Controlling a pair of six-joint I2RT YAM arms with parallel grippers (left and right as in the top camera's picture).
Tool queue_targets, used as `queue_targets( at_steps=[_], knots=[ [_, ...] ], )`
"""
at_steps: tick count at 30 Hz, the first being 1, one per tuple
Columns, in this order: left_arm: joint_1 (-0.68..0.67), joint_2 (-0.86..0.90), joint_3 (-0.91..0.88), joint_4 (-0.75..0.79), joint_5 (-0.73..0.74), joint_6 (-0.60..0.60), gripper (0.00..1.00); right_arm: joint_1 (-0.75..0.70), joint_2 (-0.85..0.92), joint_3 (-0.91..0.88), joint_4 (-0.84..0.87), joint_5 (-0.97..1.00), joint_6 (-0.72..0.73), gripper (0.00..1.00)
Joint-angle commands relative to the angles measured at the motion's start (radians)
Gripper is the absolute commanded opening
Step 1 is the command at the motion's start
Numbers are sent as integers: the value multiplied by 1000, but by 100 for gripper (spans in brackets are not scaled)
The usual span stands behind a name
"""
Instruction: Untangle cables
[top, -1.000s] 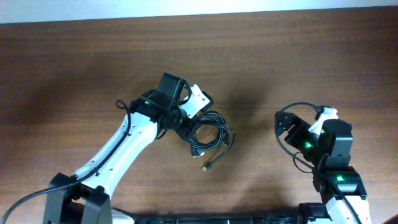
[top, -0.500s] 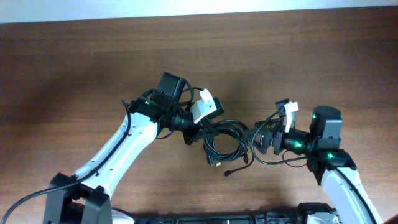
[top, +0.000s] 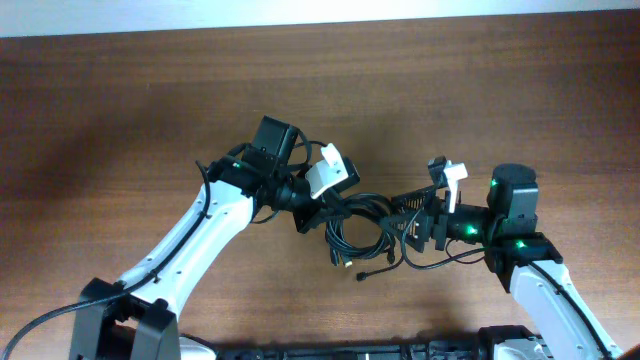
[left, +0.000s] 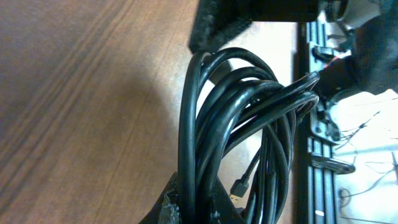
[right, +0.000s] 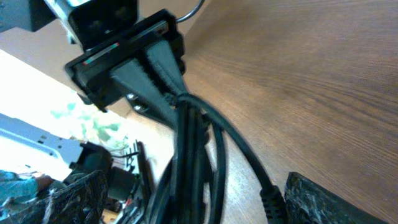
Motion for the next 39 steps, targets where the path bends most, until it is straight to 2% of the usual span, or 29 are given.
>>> queue_targets(
  at_steps=[1,3,4,5,6,7,8,9,10,12,14,16,19,21,23,25,30,32,33,39],
  knots=[
    [-5,-25,12,37,8,0,0,44,1,3,5,-23,0,90],
    [-16,-25,12,54,8,-1,0,84,1,3,5,34,0,88],
    [-22,-25,12,62,8,-1,0,106,1,3,5,73,1,82],
    [-24,-25,12,63,8,-1,0,126,1,3,5,115,1,63],
    [-25,-25,12,63,8,-3,0,141,1,3,5,152,1,51],
    [-25,-25,12,63,8,-8,6,149,1,3,5,179,2,33],
    [-24,-25,12,61,7,-8,16,150,1,3,8,182,2,21],
    [-24,-25,12,61,7,-8,22,150,1,3,13,182,12,10],
    [-24,-25,12,61,7,-8,26,150,1,3,22,183,31,4],
    [-24,-25,12,61,7,-8,33,150,1,3,58,190,92,4],
    [-20,-25,13,66,-9,-74,82,150,1,3,85,271,189,4],
    [1,-25,14,83,-15,-221,99,150,1,3,107,365,302,4],
    [70,-25,14,118,-64,-549,99,150,1,3,154,484,454,4],
    [119,-25,14,121,-130,-859,99,150,1,3,183,561,558,4],
    [159,-25,14,140,-126,-1164,99,150,1,3,214,621,645,4],
    [167,-25,14,142,-124,-1333,99,151,2,3,233,671,724,4],
    [117,-25,14,148,-128,-1369,99,153,6,3,266,683,893,4],
    [86,-25,14,164,-130,-1369,95,163,6,3,299,695,930,4],
    [71,-25,14,171,-135,-1373,90,172,6,3,315,709,941,4],
    [12,-25,14,171,-202,-1572,84,262,6,3,338,808,942,4]
  ],
)
